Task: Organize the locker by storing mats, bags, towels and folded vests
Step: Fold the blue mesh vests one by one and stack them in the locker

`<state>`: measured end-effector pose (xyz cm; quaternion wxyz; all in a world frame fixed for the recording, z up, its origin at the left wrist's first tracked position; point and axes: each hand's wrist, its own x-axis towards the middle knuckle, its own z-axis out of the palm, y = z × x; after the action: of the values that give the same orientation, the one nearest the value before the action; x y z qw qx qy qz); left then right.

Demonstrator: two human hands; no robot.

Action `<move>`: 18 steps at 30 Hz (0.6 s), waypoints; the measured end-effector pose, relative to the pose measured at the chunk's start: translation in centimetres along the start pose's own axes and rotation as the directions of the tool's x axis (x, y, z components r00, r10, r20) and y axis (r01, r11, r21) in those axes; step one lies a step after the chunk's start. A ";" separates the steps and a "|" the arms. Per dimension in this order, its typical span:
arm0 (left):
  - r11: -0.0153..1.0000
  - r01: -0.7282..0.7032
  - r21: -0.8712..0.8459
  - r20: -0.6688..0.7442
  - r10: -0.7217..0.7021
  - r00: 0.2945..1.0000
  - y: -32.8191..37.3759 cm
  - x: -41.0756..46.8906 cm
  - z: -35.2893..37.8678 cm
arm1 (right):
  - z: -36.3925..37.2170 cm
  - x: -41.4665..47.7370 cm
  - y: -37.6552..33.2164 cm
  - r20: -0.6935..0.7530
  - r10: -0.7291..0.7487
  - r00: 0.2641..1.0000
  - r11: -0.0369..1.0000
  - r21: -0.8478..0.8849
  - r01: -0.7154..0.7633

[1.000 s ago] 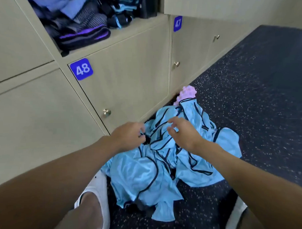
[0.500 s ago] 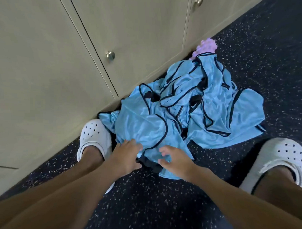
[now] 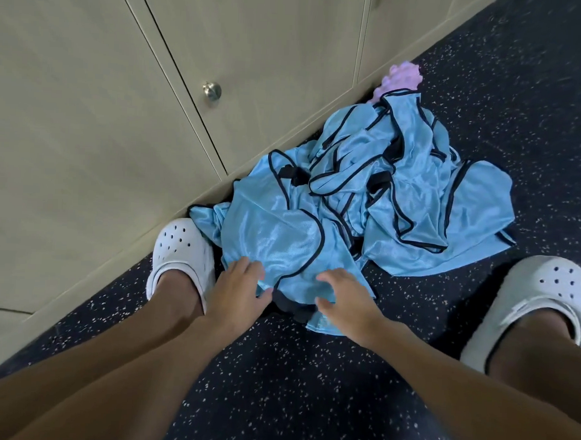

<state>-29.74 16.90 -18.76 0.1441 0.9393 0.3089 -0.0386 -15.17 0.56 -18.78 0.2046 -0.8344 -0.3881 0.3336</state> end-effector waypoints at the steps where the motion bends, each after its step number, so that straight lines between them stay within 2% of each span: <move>1: 1.000 -0.012 -0.002 -0.053 0.012 0.999 0.3 0.3 0.1 | -0.2 -0.1 0.3 -0.042 0.020 0.999 0.998 -0.055 -0.023; 2: 1.000 -0.026 0.009 -0.062 0.026 0.998 0.6 0.8 0.1 | -0.3 -0.2 0.8 -0.062 0.045 0.997 0.994 -0.096 -0.051; 4: 0.999 -0.034 0.026 0.046 0.033 0.998 1.4 1.8 0.4 | -0.2 -0.5 1.9 -0.019 0.093 0.995 0.988 -0.118 -0.094; 6: 0.998 0.046 -0.039 0.198 -0.037 0.980 2.5 2.6 1.2 | 0.2 -0.9 3.0 0.019 0.105 0.994 0.986 -0.136 -0.101; 7: 0.990 0.096 -0.100 0.229 -0.071 0.971 3.0 2.7 1.6 | 0.4 -1.0 3.5 0.009 0.106 0.994 0.987 -0.122 -0.104; 10: 0.965 0.134 -0.224 0.220 -0.084 0.972 4.0 1.8 2.3 | 0.0 -1.2 3.6 -0.045 0.115 0.992 0.977 -0.177 -0.121; 12: 0.976 -0.011 -0.219 0.319 0.083 0.944 4.4 0.7 1.8 | -0.9 -1.0 3.0 -0.139 0.100 0.985 0.967 -0.219 -0.129; 14: 0.948 -0.208 -0.242 0.487 0.305 0.819 5.0 -0.2 0.9 | -1.6 -0.4 2.4 -0.302 0.081 0.950 0.992 -0.069 -0.106; 15: 0.932 -0.251 -0.262 0.540 0.357 0.762 5.2 -0.5 0.3 | -1.9 0.0 2.0 -0.364 0.091 0.927 0.996 0.033 -0.085; 16: 0.932 -0.235 -0.275 0.545 0.352 0.761 5.3 -0.4 -0.3 | -2.3 0.5 1.5 -0.380 0.110 0.919 0.991 0.113 -0.072; 18: 0.937 -0.088 -0.338 0.407 0.230 0.884 4.8 0.8 -1.5 | -2.9 1.2 0.7 -0.336 0.107 0.936 0.983 0.177 -0.049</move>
<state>-26.31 14.13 -16.23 0.3583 0.8940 0.1915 -0.1890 -12.16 0.87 -17.64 0.3246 -0.8746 -0.2839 0.2217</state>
